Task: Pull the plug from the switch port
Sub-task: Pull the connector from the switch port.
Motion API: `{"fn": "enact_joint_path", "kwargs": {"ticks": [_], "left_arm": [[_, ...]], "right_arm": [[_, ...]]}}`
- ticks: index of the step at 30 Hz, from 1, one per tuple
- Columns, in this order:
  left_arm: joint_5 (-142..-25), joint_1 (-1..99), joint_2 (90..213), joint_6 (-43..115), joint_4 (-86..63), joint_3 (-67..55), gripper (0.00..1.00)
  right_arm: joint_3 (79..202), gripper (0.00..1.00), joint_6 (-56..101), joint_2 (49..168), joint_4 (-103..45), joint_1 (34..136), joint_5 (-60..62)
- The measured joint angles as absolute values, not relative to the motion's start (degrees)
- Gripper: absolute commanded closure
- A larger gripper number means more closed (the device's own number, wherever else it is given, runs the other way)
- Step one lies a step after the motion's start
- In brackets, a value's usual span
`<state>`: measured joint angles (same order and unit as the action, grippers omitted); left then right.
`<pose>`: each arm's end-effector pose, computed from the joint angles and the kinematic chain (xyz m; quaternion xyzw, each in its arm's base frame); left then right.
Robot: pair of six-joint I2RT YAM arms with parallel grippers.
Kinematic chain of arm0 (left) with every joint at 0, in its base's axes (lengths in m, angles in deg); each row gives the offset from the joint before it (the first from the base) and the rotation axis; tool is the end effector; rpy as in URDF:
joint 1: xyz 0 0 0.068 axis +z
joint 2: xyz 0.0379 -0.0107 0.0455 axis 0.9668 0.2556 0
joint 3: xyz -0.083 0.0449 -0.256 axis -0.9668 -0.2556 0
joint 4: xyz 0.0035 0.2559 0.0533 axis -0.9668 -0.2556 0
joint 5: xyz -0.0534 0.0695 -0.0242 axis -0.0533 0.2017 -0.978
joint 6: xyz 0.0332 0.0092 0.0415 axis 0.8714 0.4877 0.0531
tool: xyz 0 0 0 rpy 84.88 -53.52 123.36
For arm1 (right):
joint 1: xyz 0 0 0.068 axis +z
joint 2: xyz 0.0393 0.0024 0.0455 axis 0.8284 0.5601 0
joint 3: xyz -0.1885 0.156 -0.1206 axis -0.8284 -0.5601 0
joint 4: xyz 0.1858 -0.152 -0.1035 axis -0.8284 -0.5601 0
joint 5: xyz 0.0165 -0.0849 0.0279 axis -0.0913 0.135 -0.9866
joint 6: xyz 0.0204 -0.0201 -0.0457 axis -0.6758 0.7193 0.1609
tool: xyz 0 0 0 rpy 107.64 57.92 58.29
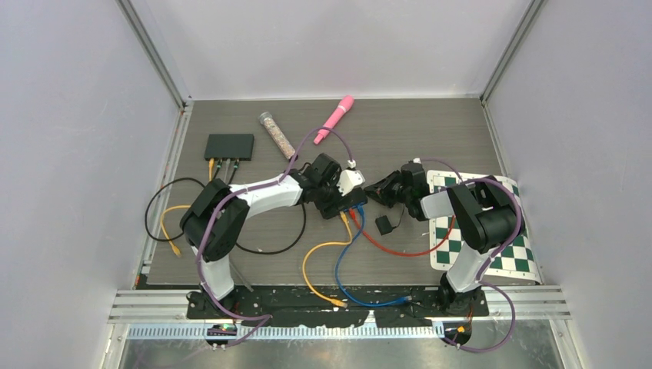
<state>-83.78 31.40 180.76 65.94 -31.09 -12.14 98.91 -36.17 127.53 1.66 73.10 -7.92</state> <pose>0.2689 -0.2650 0.1711 0.5077 0.8077 -0.1345 0.2680 0.2900 0.1005 0.1082 0.3009 0.8324 0.3936 0.2482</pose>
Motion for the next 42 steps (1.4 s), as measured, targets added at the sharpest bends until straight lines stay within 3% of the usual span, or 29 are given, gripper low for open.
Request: {"fn": "enact_joint_path", "kwargs": {"ticks": [5,16,22,32,39,42], "left_arm": [[-83.8,31.4,180.4,65.9,-30.0,-13.0,0.44],[-83.7,31.4,179.1,65.3,-26.9,-15.4,0.45],[-82.9,31.5,178.8,64.4,-26.3,-16.0,0.45],[-83.0,31.5,178.6,64.6,-26.1,-16.1,0.45],[-83.2,31.4,178.4,64.9,-26.5,-16.1,0.45],[-82.9,31.7,178.4,64.6,-26.6,-16.1,0.45]], "right_arm": [[99.0,0.94,-35.2,127.5,1.4,73.1,-7.9],[100.5,0.95,-33.1,127.7,0.6,72.4,-10.2],[97.8,0.95,-37.2,130.1,11.1,71.9,-12.0],[106.3,0.95,-25.3,125.2,-11.5,73.4,-9.3],[96.0,0.95,-34.9,127.9,13.9,71.9,-13.5],[96.0,0.94,-37.7,130.4,17.0,71.7,-13.9]]}}
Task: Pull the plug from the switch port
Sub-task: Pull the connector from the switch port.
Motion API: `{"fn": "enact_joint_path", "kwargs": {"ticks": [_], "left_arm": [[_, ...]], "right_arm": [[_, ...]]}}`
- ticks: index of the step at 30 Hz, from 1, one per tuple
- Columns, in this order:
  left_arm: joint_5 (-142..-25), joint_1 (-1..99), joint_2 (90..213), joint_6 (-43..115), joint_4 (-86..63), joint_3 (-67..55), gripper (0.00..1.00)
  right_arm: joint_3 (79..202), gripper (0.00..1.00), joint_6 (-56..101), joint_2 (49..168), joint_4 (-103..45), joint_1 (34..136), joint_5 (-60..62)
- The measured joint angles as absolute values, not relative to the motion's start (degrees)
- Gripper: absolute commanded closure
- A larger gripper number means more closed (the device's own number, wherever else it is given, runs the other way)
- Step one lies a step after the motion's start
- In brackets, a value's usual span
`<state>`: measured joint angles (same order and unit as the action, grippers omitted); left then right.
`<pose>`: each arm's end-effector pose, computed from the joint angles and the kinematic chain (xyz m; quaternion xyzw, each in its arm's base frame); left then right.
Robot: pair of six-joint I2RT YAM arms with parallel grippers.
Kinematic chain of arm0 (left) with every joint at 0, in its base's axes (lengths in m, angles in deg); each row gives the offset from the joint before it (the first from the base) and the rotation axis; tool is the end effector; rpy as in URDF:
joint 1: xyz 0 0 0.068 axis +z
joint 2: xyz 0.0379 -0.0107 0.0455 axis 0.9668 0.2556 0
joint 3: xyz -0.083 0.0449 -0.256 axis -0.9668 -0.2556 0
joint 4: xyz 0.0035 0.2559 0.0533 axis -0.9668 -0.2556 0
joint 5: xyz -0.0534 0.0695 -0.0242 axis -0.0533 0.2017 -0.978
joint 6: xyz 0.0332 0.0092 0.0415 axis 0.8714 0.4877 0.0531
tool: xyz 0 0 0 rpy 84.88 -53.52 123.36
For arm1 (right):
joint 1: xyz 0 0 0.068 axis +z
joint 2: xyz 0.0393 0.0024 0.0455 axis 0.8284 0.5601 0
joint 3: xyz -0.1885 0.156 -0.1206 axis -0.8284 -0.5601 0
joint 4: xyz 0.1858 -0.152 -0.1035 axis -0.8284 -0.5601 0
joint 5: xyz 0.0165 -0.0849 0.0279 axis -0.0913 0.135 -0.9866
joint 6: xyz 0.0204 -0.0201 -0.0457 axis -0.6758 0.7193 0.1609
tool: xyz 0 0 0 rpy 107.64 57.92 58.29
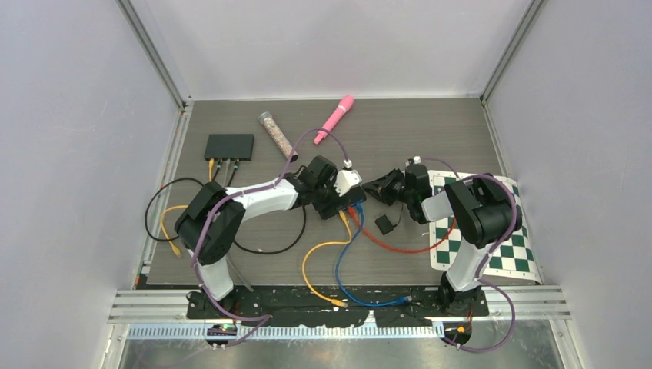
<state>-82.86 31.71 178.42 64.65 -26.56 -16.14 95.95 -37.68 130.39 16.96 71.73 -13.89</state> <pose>0.2641 -0.2568 0.1702 0.4922 0.8089 -0.1344 0.2920 0.2913 0.0969 0.1068 0.2674 0.7979 0.4664 0.2728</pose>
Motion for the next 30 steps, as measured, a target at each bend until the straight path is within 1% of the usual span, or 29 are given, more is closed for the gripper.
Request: {"fn": "enact_joint_path", "kwargs": {"ticks": [2,5,7,9,14,17,20,23,24,25,27,29,30], "left_arm": [[-82.9,31.7,178.5,64.8,-26.5,-16.1,0.45],[-83.0,31.7,178.5,64.7,-26.6,-16.1,0.45],[-83.0,31.7,178.4,64.6,-26.7,-16.1,0.45],[-83.0,31.7,178.4,64.5,-26.6,-16.1,0.45],[-84.6,31.3,178.4,65.3,-27.1,-15.9,0.46],[-84.5,31.6,178.4,64.4,-27.4,-15.6,0.46],[-84.5,31.6,178.5,64.2,-27.2,-15.6,0.46],[-84.5,31.6,178.8,63.8,-26.7,-15.6,0.46],[-84.3,31.7,178.8,63.1,-26.5,-15.6,0.46],[-84.0,31.7,178.8,63.0,-26.4,-15.6,0.46],[-84.4,31.7,178.9,63.3,-26.3,-15.5,0.46],[-85.1,31.4,179.0,63.5,-26.2,-15.4,0.46],[-85.1,31.2,179.1,63.6,-26.1,-15.4,0.46]], "right_arm": [[97.8,0.94,-36.0,129.4,10.5,72.0,-12.6],[102.8,0.95,-29.9,126.0,-3.4,73.2,-9.9],[104.2,0.95,-27.5,124.7,-6.6,73.3,-10.4],[102.8,0.95,-28.0,124.5,-3.6,72.6,-11.9],[94.1,0.95,-32.8,124.9,12.7,71.7,-12.9],[94.2,0.95,-34.4,126.2,16.1,71.4,-13.9],[95.3,0.95,-33.5,126.0,12.5,71.6,-12.9],[101.2,0.95,-27.8,125.5,-0.7,71.8,-12.0],[105.1,0.95,-24.5,125.3,-7.9,71.8,-11.8],[104.9,0.95,-24.5,125.3,-7.1,71.1,-12.4],[100.4,0.95,-29.6,125.7,1.8,69.4,-15.8],[96.9,0.95,-35.4,129.0,10.4,68.0,-19.4],[96.5,0.95,-36.8,130.2,12.2,67.8,-19.9]]}}
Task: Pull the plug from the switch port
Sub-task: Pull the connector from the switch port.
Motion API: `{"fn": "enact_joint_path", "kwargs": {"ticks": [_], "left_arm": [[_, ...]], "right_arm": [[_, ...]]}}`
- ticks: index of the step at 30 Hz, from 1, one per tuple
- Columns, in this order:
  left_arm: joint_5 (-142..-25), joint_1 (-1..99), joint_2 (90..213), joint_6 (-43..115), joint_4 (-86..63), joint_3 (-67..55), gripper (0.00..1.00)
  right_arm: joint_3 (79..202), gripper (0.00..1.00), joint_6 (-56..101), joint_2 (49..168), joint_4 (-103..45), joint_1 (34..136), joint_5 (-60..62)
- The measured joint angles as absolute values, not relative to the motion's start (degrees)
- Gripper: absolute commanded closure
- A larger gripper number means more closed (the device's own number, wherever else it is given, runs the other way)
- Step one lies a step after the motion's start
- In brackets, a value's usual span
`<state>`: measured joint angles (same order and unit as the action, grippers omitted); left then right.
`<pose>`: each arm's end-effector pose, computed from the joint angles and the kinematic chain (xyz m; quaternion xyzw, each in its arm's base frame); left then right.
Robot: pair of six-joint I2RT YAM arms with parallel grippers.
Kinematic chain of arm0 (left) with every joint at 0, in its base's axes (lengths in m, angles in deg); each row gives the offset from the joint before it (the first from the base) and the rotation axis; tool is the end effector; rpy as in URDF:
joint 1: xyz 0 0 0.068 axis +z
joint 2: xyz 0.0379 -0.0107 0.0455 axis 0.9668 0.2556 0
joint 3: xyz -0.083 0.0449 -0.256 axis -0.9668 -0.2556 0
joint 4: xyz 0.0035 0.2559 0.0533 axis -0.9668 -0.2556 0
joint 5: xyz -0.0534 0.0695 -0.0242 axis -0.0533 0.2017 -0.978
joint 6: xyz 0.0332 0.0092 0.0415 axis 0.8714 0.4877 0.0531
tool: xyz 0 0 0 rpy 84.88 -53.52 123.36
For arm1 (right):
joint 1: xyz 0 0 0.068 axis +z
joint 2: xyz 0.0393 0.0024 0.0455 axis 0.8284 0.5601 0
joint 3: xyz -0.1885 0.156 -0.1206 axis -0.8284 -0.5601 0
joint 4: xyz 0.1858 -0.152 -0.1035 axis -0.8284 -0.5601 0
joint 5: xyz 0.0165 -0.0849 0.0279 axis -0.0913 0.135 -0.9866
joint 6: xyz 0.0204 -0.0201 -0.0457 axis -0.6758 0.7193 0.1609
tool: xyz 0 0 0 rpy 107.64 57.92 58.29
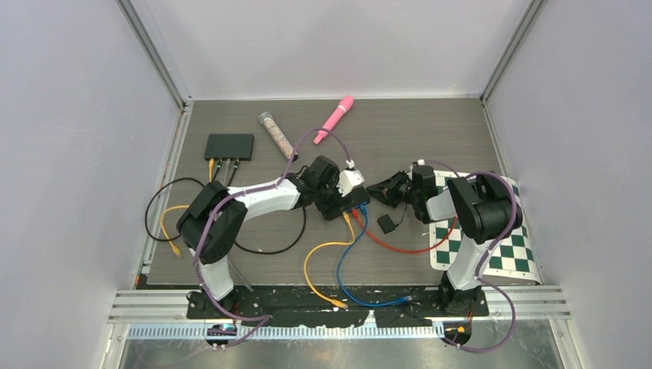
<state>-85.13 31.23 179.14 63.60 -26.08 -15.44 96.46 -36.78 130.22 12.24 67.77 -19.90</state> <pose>0.2637 -0.2626 0.1700 0.4925 0.8058 -0.1571 0.2889 0.2934 0.0791 0.1028 0.2749 0.8057 0.4694 0.2345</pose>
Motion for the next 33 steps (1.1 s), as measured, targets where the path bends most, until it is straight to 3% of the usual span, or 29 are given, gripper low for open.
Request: {"fn": "enact_joint_path", "kwargs": {"ticks": [3,9,13,19,25,33], "left_arm": [[-85.3,31.2,179.2,63.8,-26.3,-15.4,0.46],[-86.3,31.2,179.2,63.9,-25.9,-15.3,0.46],[-86.4,31.3,179.5,63.2,-25.2,-15.0,0.45],[-86.4,31.2,179.6,63.7,-25.2,-15.0,0.46],[-87.0,30.9,179.7,63.5,-24.2,-15.0,0.46],[-87.1,31.0,179.2,63.6,-23.5,-15.8,0.46]], "right_arm": [[96.2,0.95,-37.3,131.1,12.7,67.9,-19.6],[98.1,0.95,-30.3,121.4,-1.3,69.5,-12.5],[97.6,0.94,-32.5,123.6,3.6,68.2,-16.3],[97.6,0.94,-30.0,121.0,-0.2,69.3,-12.9],[92.0,0.94,-37.2,123.4,14.1,67.0,-16.4],[93.6,0.94,-33.2,118.9,6.5,68.1,-14.0]]}}
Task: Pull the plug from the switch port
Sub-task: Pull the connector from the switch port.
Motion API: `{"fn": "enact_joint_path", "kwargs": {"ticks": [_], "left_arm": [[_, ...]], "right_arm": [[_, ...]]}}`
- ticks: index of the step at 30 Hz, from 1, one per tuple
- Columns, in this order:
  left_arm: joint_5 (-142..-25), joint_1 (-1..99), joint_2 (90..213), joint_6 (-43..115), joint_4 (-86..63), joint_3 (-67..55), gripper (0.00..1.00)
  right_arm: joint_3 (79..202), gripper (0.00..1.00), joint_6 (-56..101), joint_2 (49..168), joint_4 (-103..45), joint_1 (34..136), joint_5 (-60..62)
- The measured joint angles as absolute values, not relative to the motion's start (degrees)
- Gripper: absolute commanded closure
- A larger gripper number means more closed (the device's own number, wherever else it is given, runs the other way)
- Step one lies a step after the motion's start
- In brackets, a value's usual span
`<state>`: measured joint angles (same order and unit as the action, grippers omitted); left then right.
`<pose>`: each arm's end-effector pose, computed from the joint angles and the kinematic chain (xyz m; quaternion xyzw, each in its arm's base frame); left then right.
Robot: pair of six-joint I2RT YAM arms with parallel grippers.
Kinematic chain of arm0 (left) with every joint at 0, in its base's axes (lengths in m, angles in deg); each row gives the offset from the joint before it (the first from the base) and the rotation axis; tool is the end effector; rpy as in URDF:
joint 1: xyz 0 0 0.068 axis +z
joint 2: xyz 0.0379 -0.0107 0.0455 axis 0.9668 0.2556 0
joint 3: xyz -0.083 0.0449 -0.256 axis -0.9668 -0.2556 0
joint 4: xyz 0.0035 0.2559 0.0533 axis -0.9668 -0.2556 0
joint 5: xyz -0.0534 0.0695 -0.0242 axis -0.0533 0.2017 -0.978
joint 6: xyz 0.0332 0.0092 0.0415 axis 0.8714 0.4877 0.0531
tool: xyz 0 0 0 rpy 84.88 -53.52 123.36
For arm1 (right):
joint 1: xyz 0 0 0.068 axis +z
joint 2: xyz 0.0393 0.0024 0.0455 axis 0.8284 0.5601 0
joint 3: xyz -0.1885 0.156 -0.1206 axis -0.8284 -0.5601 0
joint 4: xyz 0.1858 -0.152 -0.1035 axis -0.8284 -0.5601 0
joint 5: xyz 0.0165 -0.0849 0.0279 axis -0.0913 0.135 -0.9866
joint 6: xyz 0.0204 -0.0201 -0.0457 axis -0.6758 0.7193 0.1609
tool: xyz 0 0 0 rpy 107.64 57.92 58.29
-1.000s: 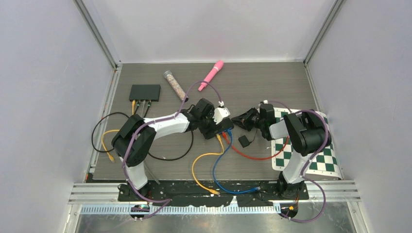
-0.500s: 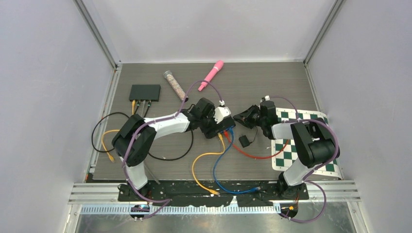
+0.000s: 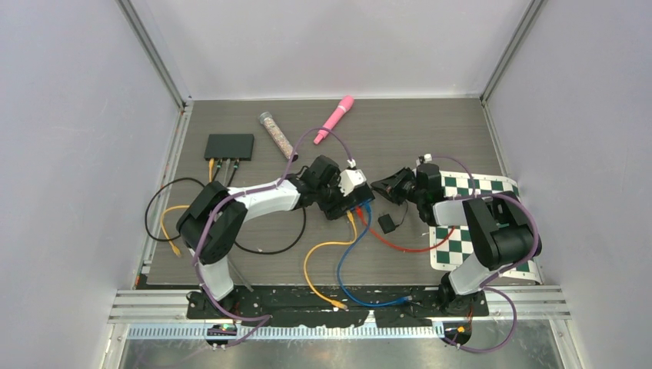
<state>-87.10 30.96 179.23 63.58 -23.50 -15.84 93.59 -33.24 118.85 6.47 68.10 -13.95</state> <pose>0.2633 -0.2664 0.1707 0.4968 0.7946 -0.1771 0.3007 0.2762 0.0738 0.1352 0.2657 0.8042 0.4415 0.2963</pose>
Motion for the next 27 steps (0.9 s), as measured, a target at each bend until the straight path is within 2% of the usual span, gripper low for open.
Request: {"fn": "enact_joint_path", "kwargs": {"ticks": [6,12,17,27], "left_arm": [[-87.3,30.9,179.2,63.7,-22.7,-16.3,0.46],[-87.3,31.0,178.8,63.3,-21.8,-17.0,0.46],[-87.3,31.0,178.9,63.2,-21.0,-17.3,0.45],[-88.0,30.9,178.9,63.8,-21.1,-17.3,0.46]], "right_arm": [[96.7,0.95,-29.5,116.7,-3.2,69.7,-9.8],[96.8,0.95,-30.9,117.4,-2.1,69.1,-12.0],[100.0,0.95,-29.4,118.0,-8.6,68.8,-11.5],[94.3,0.95,-32.8,118.3,2.7,67.8,-13.5]]}}
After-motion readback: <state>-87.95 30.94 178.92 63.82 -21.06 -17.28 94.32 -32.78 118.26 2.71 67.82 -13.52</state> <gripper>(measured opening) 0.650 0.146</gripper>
